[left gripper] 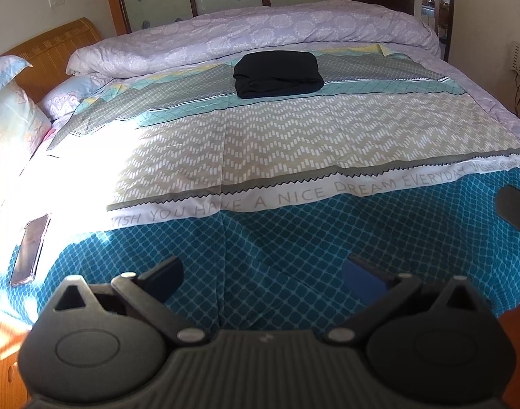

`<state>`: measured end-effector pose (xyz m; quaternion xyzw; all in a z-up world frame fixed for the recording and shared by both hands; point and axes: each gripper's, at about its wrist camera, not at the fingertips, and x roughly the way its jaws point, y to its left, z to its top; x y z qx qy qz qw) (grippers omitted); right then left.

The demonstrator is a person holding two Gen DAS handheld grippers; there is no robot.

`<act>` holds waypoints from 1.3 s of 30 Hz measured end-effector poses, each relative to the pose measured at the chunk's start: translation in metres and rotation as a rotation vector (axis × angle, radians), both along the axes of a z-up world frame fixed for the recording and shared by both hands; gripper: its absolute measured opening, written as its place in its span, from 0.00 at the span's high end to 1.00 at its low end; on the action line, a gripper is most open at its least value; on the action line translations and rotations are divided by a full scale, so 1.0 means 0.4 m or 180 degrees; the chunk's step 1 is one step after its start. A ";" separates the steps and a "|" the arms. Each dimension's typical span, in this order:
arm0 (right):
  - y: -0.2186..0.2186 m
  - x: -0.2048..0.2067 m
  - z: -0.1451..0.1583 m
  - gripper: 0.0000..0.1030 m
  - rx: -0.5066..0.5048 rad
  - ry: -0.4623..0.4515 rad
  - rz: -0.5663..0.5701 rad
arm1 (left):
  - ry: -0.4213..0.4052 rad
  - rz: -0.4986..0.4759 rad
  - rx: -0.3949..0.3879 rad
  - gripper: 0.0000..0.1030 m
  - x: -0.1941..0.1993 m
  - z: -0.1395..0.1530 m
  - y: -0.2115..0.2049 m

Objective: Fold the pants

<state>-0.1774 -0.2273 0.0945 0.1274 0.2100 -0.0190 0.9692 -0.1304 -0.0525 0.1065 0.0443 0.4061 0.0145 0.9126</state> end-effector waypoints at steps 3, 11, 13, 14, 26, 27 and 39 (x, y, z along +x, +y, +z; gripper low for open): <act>0.000 0.002 -0.004 0.00 0.0065 0.0065 0.0048 | 0.0033 0.0034 0.0005 0.00 0.002 -0.010 0.008; 0.004 0.005 -0.006 0.00 0.0108 0.0181 0.0151 | 0.0065 0.0053 0.0023 0.00 0.001 -0.021 0.015; 0.003 0.006 -0.006 0.00 0.0120 0.0196 0.0178 | 0.0066 0.0056 0.0029 0.00 0.001 -0.022 0.015; 0.003 0.006 -0.005 0.00 0.0122 0.0199 0.0187 | 0.0068 0.0062 0.0034 0.00 0.002 -0.024 0.016; 0.004 -0.001 0.003 0.00 0.0096 0.0156 0.0251 | 0.0078 0.0139 0.0054 0.00 0.007 -0.031 0.031; 0.003 -0.001 0.005 0.00 0.0094 0.0141 0.0247 | 0.0097 0.0137 0.0062 0.00 0.007 -0.033 0.030; -0.004 -0.003 0.010 0.00 0.0103 0.0082 0.0228 | 0.0070 0.0041 0.0110 0.00 0.001 -0.030 0.019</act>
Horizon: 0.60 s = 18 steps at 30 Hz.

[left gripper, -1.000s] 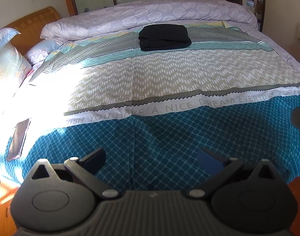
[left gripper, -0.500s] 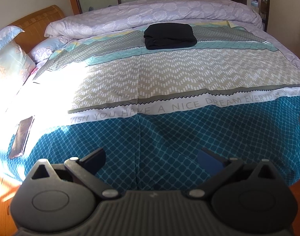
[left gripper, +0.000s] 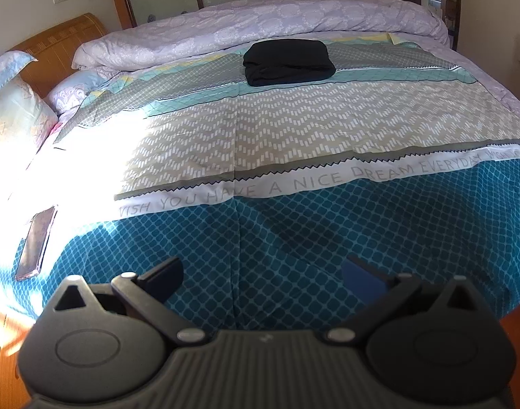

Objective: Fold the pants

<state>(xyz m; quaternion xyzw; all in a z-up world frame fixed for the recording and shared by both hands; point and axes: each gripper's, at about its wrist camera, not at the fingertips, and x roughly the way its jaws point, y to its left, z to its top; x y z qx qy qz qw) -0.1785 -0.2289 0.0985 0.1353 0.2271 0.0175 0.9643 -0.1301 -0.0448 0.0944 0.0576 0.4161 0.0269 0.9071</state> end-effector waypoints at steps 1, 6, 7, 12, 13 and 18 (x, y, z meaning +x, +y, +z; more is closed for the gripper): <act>0.000 -0.002 0.001 0.00 0.0000 -0.0011 -0.0007 | -0.0001 -0.0014 0.0012 0.00 0.000 0.000 -0.002; -0.008 -0.004 0.005 0.00 0.0040 -0.0052 -0.0036 | -0.0032 -0.0065 0.0023 0.00 -0.003 0.004 -0.004; -0.009 -0.004 0.005 0.00 0.0045 -0.0054 -0.0042 | -0.0041 -0.0074 0.0014 0.00 -0.003 0.006 -0.004; -0.010 -0.005 0.006 0.02 0.0068 -0.0054 -0.0038 | -0.0074 -0.0126 0.0003 0.00 -0.004 0.010 0.001; -0.009 -0.004 0.006 0.02 0.0063 -0.0055 -0.0031 | -0.0079 -0.0134 0.0011 0.00 -0.004 0.010 0.001; -0.001 -0.006 0.005 0.02 0.0053 -0.0058 0.0005 | -0.0073 -0.0116 0.0017 0.00 0.000 0.007 0.011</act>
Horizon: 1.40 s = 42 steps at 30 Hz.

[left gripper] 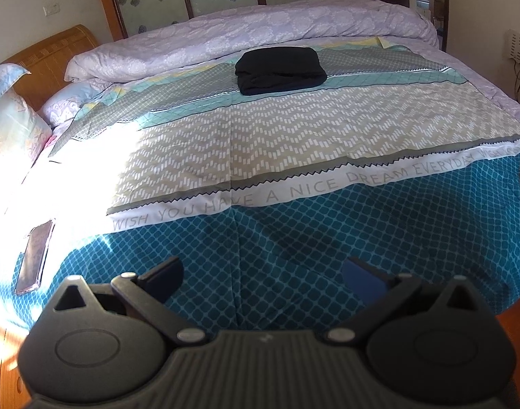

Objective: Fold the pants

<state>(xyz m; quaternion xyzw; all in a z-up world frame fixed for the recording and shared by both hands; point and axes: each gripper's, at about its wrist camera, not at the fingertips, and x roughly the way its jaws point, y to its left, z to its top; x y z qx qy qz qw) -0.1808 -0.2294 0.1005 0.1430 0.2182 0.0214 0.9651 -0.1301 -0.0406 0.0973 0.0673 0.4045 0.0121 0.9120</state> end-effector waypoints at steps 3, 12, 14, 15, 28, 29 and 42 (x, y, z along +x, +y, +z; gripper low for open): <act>0.000 0.000 -0.003 0.02 0.0007 0.0018 0.0003 | 0.0024 0.0038 0.0028 0.00 0.004 -0.006 0.007; -0.001 0.001 -0.005 0.02 0.0014 0.0024 0.0007 | 0.0087 0.0015 0.0048 0.00 0.005 -0.018 0.005; -0.001 0.001 -0.005 0.02 0.0015 0.0024 0.0005 | 0.0094 0.0017 0.0048 0.00 0.004 -0.019 0.005; -0.001 0.001 -0.005 0.02 0.0015 0.0025 0.0004 | 0.0101 0.0016 0.0051 0.00 0.004 -0.020 0.004; 0.000 0.002 -0.011 0.02 0.0027 0.0057 0.0019 | 0.0112 -0.0026 0.0201 0.00 0.002 -0.036 -0.007; 0.001 0.001 -0.011 0.02 0.0027 0.0058 0.0019 | 0.0104 -0.0027 0.0218 0.00 0.001 -0.036 -0.008; -0.001 0.002 -0.013 0.02 0.0038 0.0071 0.0024 | 0.0058 -0.0079 0.0382 0.00 -0.004 -0.041 -0.020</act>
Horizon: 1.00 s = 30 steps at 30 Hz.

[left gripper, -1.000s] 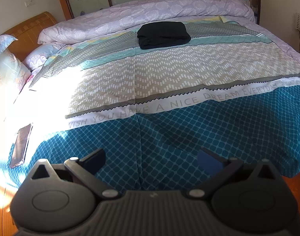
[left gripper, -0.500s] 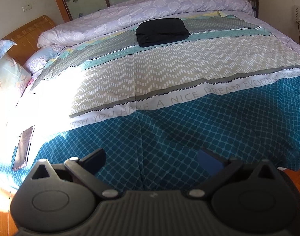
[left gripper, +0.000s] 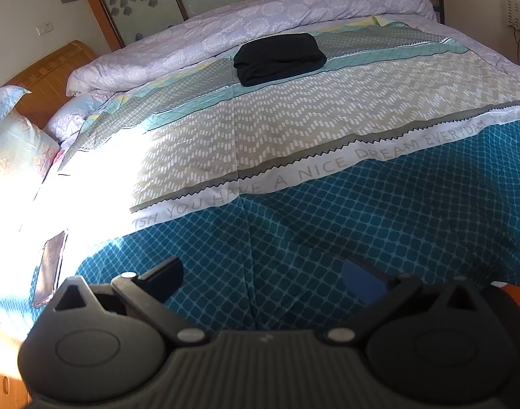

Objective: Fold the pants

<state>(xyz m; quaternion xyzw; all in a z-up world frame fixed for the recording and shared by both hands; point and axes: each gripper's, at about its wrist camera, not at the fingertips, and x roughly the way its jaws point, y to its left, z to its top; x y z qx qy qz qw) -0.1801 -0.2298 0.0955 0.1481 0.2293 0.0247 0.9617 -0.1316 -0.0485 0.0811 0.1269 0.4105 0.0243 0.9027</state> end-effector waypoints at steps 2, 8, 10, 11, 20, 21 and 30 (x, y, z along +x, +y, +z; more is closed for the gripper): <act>0.000 -0.001 0.000 0.02 0.0005 0.0001 0.0002 | -0.0016 -0.0007 0.0033 0.00 0.000 0.000 0.000; 0.000 0.000 0.000 0.02 0.0003 0.0004 0.0000 | -0.0074 0.0018 0.0097 0.00 0.000 0.003 0.005; -0.001 0.000 0.000 0.02 0.0003 0.0002 0.0000 | -0.0097 0.0031 0.0125 0.00 0.000 0.003 0.006; -0.001 -0.001 0.000 0.02 0.0003 0.0001 0.0000 | -0.0102 0.0037 0.0130 0.00 0.001 0.004 0.007; -0.001 0.000 0.000 0.02 0.0009 0.0007 0.0001 | -0.0092 0.0050 0.0147 0.00 0.005 0.001 0.014; -0.001 0.001 -0.001 0.02 0.0012 0.0011 0.0004 | -0.0095 0.0053 0.0153 0.00 0.005 0.001 0.014; -0.003 0.001 -0.002 0.02 0.0024 0.0017 0.0014 | -0.0103 0.0054 0.0171 0.00 0.005 0.004 0.016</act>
